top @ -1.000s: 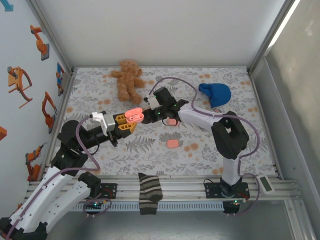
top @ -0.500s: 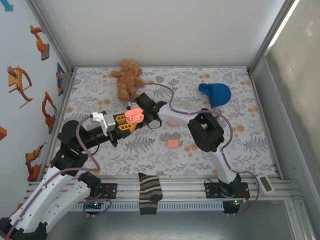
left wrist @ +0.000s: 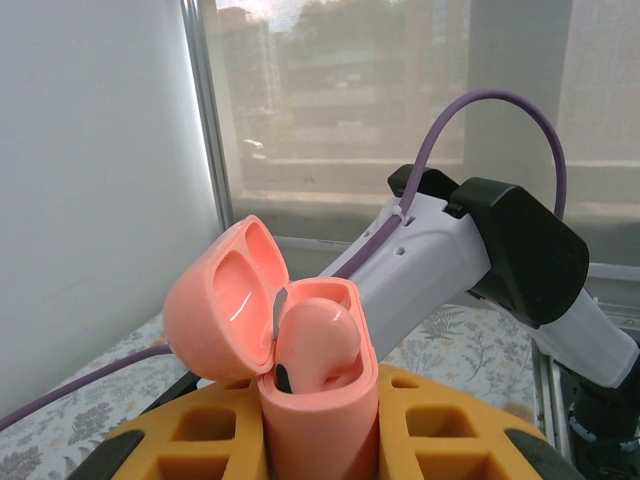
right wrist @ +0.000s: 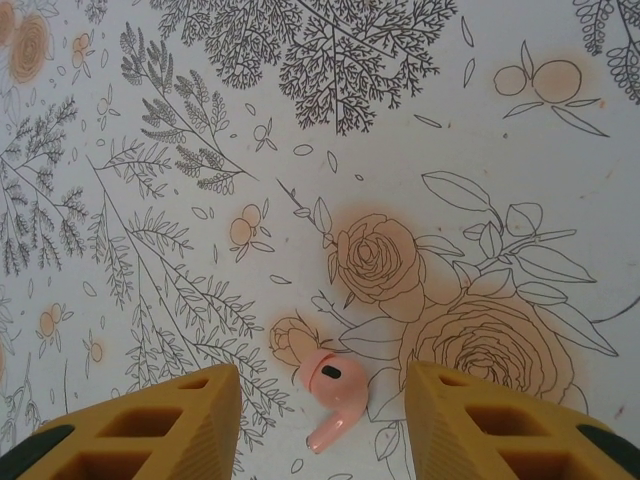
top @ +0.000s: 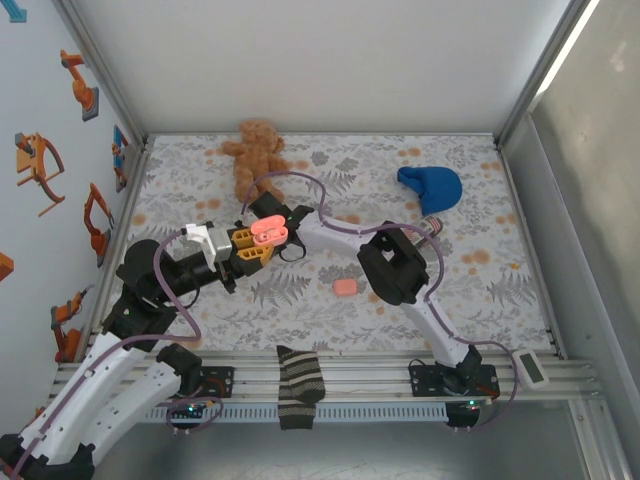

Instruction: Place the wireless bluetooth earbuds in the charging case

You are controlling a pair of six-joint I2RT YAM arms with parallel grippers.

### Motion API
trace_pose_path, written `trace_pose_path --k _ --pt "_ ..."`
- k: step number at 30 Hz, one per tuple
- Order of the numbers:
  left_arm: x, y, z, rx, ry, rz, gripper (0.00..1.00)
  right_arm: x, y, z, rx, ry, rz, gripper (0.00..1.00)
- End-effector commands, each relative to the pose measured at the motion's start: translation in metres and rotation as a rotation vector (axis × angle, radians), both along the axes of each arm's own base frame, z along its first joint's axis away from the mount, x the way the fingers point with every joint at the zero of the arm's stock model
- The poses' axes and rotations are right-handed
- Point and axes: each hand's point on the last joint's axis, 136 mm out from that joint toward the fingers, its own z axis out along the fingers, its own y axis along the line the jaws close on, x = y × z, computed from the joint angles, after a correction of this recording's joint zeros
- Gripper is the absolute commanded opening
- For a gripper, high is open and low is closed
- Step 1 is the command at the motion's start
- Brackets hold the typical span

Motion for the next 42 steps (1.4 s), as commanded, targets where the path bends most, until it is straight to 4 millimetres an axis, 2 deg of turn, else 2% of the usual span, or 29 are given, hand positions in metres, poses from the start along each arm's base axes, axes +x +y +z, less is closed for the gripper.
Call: trace_pose_path --k 1,17,32,42 --pt "-0.004 0.001 0.016 -0.023 -0.046 -0.006 0.05 -0.002 0.001 -0.007 -0.028 0.003 0.017 0.46" --pt "-0.005 0.002 0.015 -0.022 -0.050 -0.005 0.05 -0.014 0.006 -0.024 -0.067 0.024 0.044 0.41" --pt "-0.005 0.002 0.013 -0.019 -0.044 -0.006 0.05 -0.019 0.001 -0.032 -0.127 -0.011 0.059 0.38" --pt "-0.005 0.003 0.012 -0.015 -0.044 0.001 0.05 -0.020 0.005 -0.031 -0.118 -0.013 0.068 0.31"
